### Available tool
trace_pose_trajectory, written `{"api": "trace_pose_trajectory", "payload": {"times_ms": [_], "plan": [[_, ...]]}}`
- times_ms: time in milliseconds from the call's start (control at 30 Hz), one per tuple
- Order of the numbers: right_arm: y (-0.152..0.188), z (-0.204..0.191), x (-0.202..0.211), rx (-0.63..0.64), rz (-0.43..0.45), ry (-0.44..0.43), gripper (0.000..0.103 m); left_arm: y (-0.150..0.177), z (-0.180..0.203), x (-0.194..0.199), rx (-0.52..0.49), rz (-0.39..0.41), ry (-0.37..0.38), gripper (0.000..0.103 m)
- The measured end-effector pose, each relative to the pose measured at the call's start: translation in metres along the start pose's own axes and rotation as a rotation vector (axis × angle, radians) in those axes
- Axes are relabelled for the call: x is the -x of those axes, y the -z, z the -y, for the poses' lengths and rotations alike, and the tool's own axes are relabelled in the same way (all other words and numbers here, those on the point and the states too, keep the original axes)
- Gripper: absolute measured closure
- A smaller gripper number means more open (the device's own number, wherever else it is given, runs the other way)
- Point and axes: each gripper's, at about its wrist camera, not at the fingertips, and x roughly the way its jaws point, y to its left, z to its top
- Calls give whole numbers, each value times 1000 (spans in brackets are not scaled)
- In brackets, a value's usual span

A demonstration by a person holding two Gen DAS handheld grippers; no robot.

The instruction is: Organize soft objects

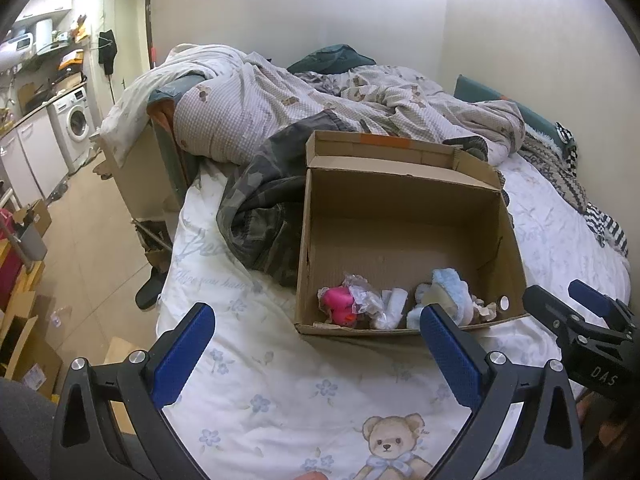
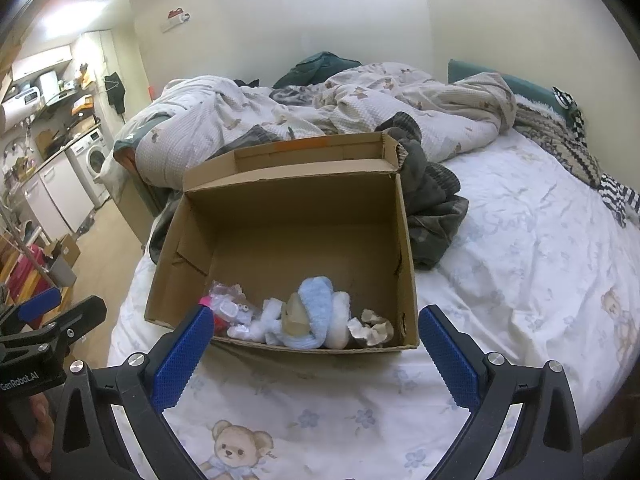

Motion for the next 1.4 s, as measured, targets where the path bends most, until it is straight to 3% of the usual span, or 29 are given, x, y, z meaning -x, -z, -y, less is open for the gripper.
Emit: {"api": "trace_pose_trajectory", "payload": {"times_ms": [500, 1400], "plan": [[0, 0, -1, 3, 1, -1, 0, -1, 2, 4, -23, 33, 0, 1], [-1, 0, 1, 2, 5, -3, 0, -2, -5, -3, -4, 2, 12, 1]]}}
